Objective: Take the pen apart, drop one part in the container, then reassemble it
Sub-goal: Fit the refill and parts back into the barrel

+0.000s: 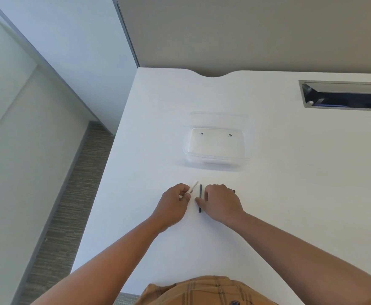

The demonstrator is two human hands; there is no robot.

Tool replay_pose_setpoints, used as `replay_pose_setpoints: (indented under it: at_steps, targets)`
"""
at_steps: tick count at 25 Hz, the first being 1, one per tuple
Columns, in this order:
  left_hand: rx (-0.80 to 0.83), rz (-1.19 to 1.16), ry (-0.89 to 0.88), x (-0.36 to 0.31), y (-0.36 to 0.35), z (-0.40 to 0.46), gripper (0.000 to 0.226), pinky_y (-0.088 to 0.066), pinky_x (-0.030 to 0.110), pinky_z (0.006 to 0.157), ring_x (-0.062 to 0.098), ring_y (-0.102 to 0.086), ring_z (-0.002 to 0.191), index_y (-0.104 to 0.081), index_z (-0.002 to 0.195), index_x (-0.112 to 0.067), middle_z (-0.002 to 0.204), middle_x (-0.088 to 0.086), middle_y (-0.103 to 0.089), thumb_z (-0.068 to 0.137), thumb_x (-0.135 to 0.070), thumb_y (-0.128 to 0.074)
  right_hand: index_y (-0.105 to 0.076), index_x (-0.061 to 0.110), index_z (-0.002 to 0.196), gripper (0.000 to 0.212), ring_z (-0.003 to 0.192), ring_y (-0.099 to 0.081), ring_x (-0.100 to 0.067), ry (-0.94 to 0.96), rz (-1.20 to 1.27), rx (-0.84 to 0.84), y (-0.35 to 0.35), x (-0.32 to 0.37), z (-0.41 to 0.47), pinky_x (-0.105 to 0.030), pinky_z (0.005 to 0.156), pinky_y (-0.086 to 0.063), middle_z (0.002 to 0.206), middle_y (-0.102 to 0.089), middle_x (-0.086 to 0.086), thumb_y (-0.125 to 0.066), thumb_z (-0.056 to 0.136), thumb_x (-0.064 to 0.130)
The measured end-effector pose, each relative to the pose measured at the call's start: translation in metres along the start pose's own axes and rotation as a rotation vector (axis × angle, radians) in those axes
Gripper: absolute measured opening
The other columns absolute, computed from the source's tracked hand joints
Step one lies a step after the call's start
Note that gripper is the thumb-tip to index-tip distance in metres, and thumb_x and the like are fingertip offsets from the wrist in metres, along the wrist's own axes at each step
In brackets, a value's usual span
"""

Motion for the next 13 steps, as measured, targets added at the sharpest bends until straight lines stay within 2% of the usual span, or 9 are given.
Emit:
replay_pose_setpoints:
  at_steps: [4,8,10,12,13]
  targets:
    - [0.003,-0.007,-0.005,-0.002,0.000,0.000,0.015,-0.041,0.023,0.062,0.012,-0.054,0.081,-0.065,0.104,-0.023,0.097,-0.007,-0.065,0.102,-0.020,-0.050,-0.064,0.015,0.083,0.029,0.082,-0.065,-0.028,-0.013,0.005,0.041,-0.005,-0.004,0.000,-0.038,0.074,-0.055,0.084,-0.070,-0.003,-0.057,0.090,0.042]
    - [-0.013,-0.048,0.006,-0.004,0.004,-0.001,0.016,-0.041,0.020,0.057,0.009,-0.054,0.076,-0.066,0.105,-0.025,0.092,-0.011,-0.061,0.101,-0.021,-0.051,-0.063,0.014,0.075,0.023,0.071,-0.062,-0.027,-0.036,0.057,0.091,-0.006,-0.011,0.001,-0.033,0.065,-0.050,0.078,-0.072,-0.004,-0.059,0.086,0.034]
    - [-0.032,-0.069,-0.008,-0.008,0.008,-0.002,0.015,-0.038,0.015,0.051,0.000,-0.052,0.065,-0.067,0.106,-0.025,0.085,-0.013,-0.058,0.101,-0.022,-0.052,-0.064,0.014,0.068,0.022,0.062,-0.062,-0.022,-0.052,0.208,0.083,-0.001,-0.018,0.001,-0.031,0.059,-0.048,0.072,-0.073,-0.005,-0.063,0.081,0.032]
    - [-0.051,-0.081,-0.052,-0.016,0.012,-0.004,0.014,-0.034,0.009,0.046,-0.004,-0.049,0.053,-0.068,0.105,-0.023,0.078,-0.014,-0.057,0.101,-0.022,-0.054,-0.066,0.009,0.067,0.023,0.054,-0.061,-0.017,-0.063,0.489,0.027,0.012,-0.023,-0.003,-0.030,0.056,-0.048,0.070,-0.074,-0.009,-0.067,0.081,0.027]
    - [-0.061,-0.082,-0.083,-0.021,0.013,-0.005,0.014,-0.034,0.008,0.046,-0.004,-0.049,0.053,-0.068,0.105,-0.024,0.079,-0.015,-0.059,0.100,-0.022,-0.056,-0.066,0.007,0.068,0.023,0.051,-0.061,-0.015,-0.067,0.624,-0.004,0.020,-0.024,-0.005,-0.030,0.055,-0.047,0.070,-0.074,-0.009,-0.068,0.082,0.025]
Point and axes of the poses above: each hand's wrist, its own z-axis towards the middle knuckle, its own y-axis out of the back of the hand, x = y × z, the point moved 9 cm from there along z, towards the middle knuckle
